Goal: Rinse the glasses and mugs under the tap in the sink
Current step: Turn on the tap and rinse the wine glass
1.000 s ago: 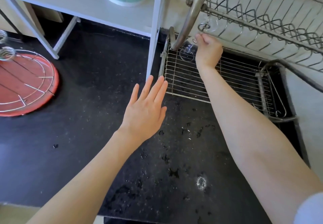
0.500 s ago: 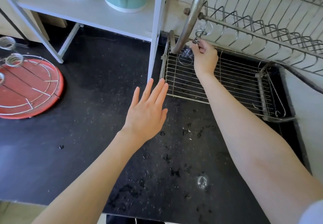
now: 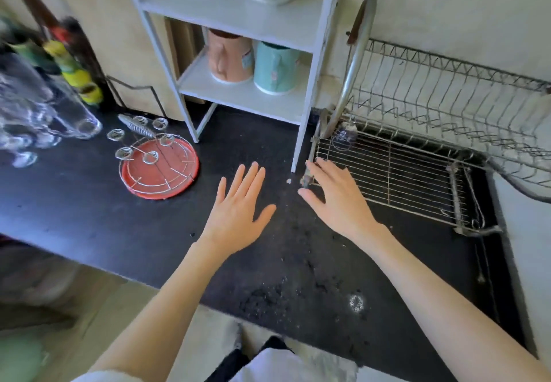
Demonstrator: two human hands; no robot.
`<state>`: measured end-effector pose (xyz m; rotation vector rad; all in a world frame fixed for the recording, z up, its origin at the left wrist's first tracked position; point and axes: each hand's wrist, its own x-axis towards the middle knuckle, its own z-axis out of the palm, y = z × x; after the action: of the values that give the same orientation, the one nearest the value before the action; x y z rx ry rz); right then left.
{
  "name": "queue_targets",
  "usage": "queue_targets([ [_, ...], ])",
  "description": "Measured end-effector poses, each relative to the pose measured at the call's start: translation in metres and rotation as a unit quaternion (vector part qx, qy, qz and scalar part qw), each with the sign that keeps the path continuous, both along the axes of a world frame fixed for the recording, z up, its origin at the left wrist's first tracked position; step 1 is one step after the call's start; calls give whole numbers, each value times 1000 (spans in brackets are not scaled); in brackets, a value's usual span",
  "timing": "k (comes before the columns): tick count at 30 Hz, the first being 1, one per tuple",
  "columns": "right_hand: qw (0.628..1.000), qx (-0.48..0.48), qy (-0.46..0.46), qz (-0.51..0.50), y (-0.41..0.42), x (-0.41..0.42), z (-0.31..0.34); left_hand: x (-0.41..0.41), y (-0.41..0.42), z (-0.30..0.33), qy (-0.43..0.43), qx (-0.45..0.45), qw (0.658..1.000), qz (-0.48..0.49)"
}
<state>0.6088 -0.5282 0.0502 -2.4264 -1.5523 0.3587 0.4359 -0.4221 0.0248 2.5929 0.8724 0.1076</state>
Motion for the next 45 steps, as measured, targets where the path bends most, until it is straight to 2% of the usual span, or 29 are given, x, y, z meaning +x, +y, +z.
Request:
queue_targets([
  [4, 995, 46, -5, 89, 46, -59, 51, -93, 21, 33, -41, 38, 990, 129],
  [8, 983, 102, 20, 149, 89, -134, 82, -182, 36, 53, -18, 50, 975, 217],
  [13, 964, 142, 65, 217, 139, -237, 90, -292, 49, 65, -10, 38, 950, 310],
  [22, 961, 86, 112, 236, 208, -384, 64, -455, 90, 48, 33, -4, 931, 363],
  [33, 968, 30, 138, 208, 310, -422, 23, -498, 160, 20, 48, -49, 928, 366],
  [38, 978, 14, 163, 131, 388, -423, -14, -508, 232, 16, 94, -24, 929, 357],
  [45, 959, -23, 281, 0, 484, -419, -57, -506, 297, 3, 73, -61, 916, 389],
])
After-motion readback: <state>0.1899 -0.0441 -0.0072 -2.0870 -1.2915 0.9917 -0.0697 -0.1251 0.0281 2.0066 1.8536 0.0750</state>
